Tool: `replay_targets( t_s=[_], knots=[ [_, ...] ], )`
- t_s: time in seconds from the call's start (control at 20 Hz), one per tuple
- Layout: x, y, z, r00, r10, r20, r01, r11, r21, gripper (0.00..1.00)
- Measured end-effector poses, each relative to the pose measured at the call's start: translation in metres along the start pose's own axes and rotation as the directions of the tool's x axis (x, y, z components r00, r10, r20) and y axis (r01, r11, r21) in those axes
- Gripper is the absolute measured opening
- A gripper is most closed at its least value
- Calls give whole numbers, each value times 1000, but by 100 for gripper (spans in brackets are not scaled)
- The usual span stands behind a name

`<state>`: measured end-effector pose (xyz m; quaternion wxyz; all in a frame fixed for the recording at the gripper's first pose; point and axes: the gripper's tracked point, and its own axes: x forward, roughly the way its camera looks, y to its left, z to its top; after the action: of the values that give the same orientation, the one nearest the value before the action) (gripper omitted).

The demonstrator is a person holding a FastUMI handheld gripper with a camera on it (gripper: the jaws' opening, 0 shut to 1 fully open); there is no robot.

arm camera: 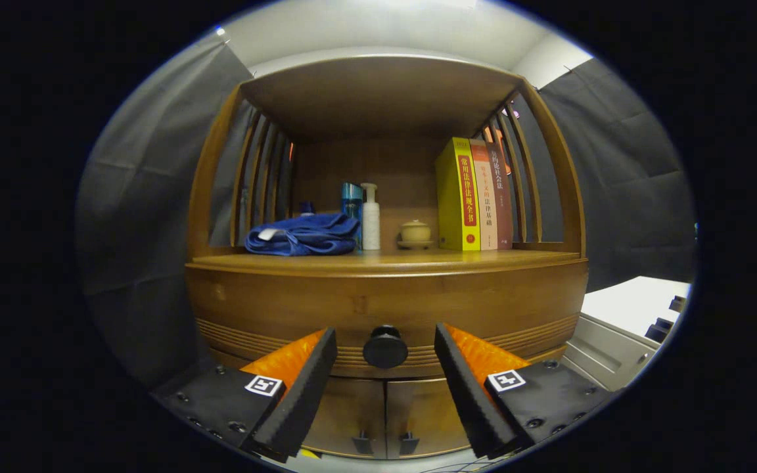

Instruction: Pull open the drawer, take out the items inside it, and place them on the countertop above the cabinet.

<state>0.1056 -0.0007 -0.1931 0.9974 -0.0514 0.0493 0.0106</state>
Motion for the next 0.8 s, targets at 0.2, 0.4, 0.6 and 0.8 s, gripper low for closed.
replay_targets(
  t_s=[0.2,0.4,0.6,0.8],
  knots=[
    [17,-4,-15,999,0,-39,0,1000,22,94],
    [32,-4,-19,999,-4,-47,5,1000,17,81],
    [38,3,-20,999,4,-53,-4,1000,6,64],
    [35,4,-21,997,4,-71,-1,999,52,44]
  ],
)
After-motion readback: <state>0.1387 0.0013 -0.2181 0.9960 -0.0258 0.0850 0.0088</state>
